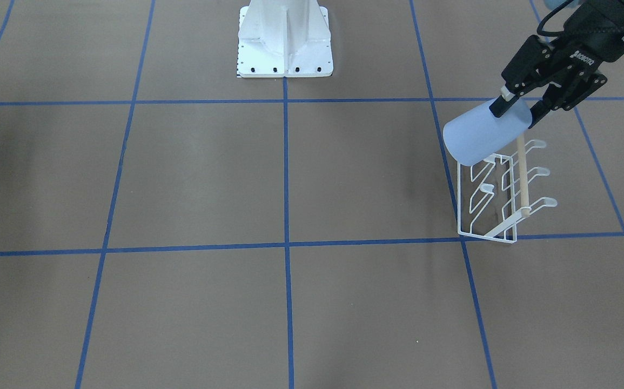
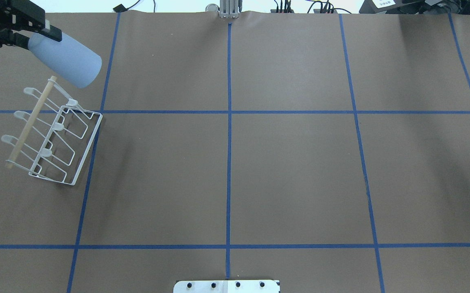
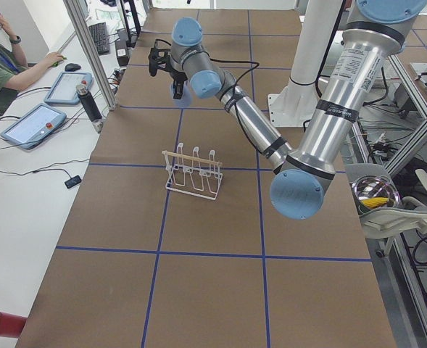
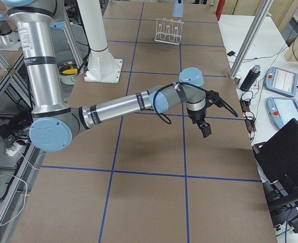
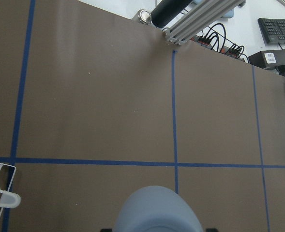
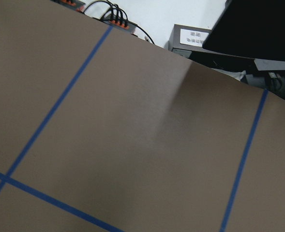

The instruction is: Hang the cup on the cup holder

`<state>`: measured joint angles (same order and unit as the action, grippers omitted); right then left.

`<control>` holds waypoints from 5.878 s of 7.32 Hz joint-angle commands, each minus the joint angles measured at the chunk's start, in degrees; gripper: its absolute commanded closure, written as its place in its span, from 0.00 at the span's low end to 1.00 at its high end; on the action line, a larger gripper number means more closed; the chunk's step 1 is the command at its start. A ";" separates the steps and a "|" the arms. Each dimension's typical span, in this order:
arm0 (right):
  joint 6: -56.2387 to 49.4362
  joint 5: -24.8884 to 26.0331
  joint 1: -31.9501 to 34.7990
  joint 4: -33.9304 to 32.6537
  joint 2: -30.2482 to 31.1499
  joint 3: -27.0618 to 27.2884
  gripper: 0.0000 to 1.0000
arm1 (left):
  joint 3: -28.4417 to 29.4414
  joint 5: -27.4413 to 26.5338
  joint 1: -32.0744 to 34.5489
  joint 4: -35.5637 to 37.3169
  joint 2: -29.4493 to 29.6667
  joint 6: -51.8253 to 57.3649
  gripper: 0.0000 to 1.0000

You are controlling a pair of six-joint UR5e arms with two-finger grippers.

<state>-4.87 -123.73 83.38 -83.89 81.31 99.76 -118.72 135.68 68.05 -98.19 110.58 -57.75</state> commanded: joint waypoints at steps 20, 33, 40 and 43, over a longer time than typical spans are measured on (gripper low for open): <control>-2.60 -6.25 0.38 -12.18 4.65 1.93 0.00 | 9.12 -20.63 -11.54 16.80 1.14 16.71 0.02; -1.81 -8.01 5.21 -12.97 10.71 0.79 0.00 | 24.31 -4.90 20.80 15.49 -15.56 56.35 0.02; -1.55 -7.84 6.35 -12.97 11.59 0.44 0.00 | 26.08 -4.55 23.09 14.25 -19.79 56.26 0.02; -1.55 -7.84 6.44 -12.97 11.50 0.70 0.00 | 26.17 -4.64 23.01 14.25 -19.70 56.26 0.02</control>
<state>-6.42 -131.57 89.78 -96.86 92.85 100.35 -92.63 131.12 91.12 -83.93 90.86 -1.49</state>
